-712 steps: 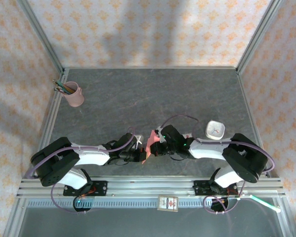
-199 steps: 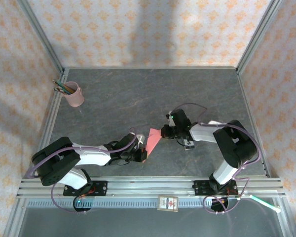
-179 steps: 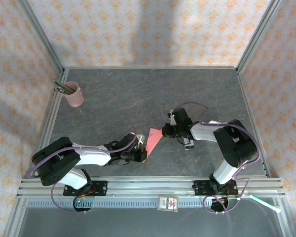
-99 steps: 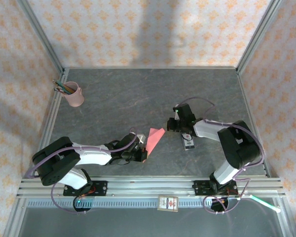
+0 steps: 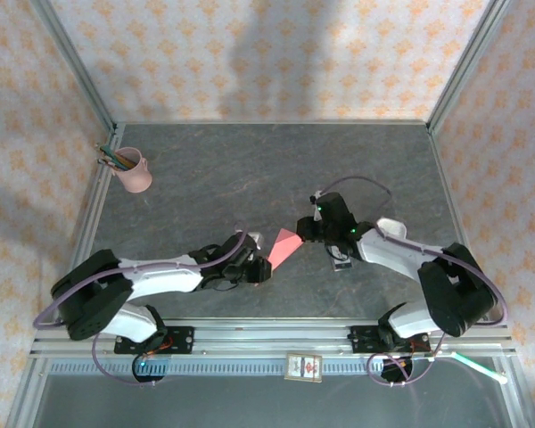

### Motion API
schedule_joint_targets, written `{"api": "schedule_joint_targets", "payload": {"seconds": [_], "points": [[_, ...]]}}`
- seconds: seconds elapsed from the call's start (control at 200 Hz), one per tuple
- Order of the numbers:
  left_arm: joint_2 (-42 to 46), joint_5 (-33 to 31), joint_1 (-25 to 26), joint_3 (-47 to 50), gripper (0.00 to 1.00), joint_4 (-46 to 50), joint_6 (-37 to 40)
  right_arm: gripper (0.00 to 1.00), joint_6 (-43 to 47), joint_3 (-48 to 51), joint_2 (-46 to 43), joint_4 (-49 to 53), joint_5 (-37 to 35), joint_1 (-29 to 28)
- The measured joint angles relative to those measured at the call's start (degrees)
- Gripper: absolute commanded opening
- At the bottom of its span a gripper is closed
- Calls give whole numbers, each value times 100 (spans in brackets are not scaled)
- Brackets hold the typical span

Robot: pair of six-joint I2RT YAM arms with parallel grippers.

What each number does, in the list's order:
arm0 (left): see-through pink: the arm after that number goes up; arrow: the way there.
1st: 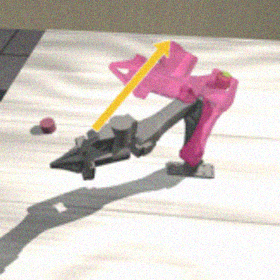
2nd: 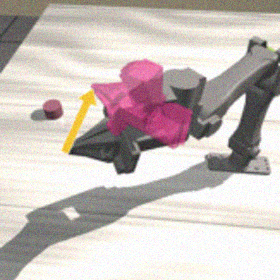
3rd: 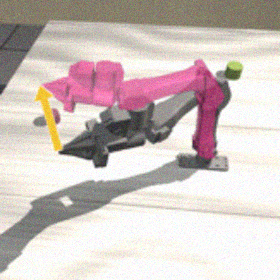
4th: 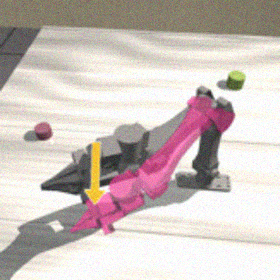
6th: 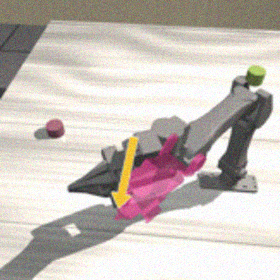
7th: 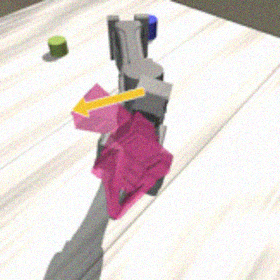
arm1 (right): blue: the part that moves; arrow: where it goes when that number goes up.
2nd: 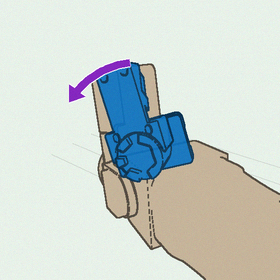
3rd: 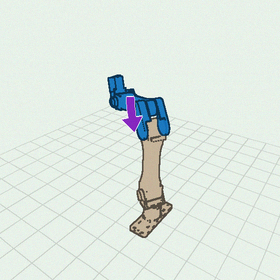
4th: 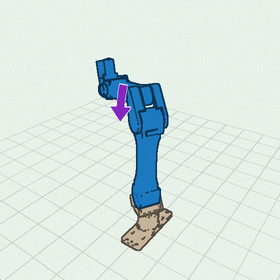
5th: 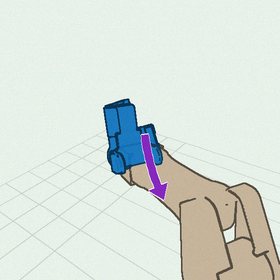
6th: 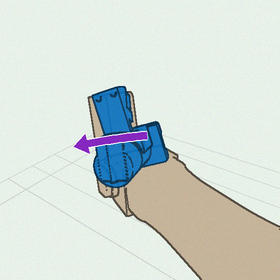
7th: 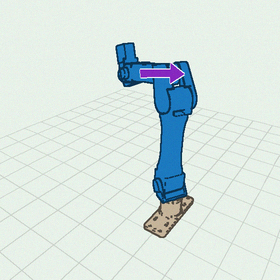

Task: Fold a paper plane with a square sheet of paper (pick it up from the middle)
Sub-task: Fold the wing for the fifth time at the center of the table, then turn over the paper plane at the center of the table.

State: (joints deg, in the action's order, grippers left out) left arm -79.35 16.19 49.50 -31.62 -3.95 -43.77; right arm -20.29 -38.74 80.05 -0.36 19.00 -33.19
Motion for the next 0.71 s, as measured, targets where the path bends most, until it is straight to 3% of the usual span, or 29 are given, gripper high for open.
{"api": "schedule_joint_targets", "payload": {"seconds": [0.035, 0.095, 0.33, 0.486, 0.706], "points": [[216, -92, -15, 0, 39, 66, -20, 28, -103, 39, -57, 22, -48, -63], [597, -264, -96, 9, 43, 166, -20, 44, -313, 68, -94, 42, -146, -203], [1648, -741, -879, 339, 50, 345, -9, 76, -1141, 48, 175, -13, -605, -1187], [1731, -809, -942, 442, 51, 424, 35, 81, -1683, -118, 758, -37, -911, -1567], [1646, -743, -942, 590, 51, 376, 35, 77, -2157, -457, 1123, 262, -1547, -1847]]}}
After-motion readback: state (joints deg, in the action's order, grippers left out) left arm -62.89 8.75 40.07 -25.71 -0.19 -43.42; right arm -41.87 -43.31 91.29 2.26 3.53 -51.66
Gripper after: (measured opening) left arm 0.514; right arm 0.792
